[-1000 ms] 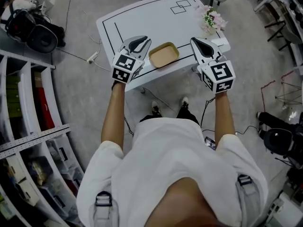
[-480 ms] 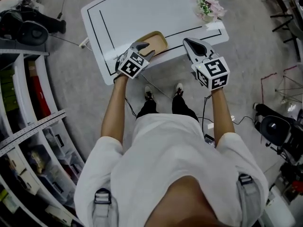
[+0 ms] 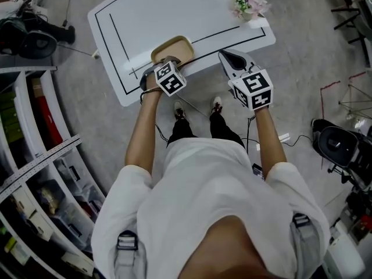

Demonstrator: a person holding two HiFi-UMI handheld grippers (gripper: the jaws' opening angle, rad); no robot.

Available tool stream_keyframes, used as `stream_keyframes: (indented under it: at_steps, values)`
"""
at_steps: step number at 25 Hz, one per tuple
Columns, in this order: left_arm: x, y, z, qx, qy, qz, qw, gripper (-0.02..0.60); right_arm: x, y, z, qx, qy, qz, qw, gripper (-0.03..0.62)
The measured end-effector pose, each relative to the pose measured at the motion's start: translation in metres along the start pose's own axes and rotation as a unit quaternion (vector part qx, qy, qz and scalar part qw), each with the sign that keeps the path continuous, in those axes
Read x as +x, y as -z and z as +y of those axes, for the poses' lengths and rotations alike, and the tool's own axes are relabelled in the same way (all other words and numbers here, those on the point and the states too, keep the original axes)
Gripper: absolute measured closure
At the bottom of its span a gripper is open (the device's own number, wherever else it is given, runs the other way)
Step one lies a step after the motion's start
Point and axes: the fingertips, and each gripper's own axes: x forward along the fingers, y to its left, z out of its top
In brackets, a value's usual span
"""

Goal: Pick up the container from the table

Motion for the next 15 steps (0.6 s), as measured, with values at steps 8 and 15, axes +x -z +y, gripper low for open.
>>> stream_keyframes:
  at_steps: [8, 15]
  values:
    - [-0.002, -0.006, 0.01, -0.015, -0.022, -0.015, 0.9995, 0.549, -0.005, 0.005, -0.009, 0.004, 0.01, 0.007, 1.0, 0.58]
    - [-0.054, -0.025, 0.047, -0.09, -0.074, -0.096, 0.9885, 0.554, -0.01, -0.037, -0.01, -0.026, 0.019, -0.023, 0.999, 0.58]
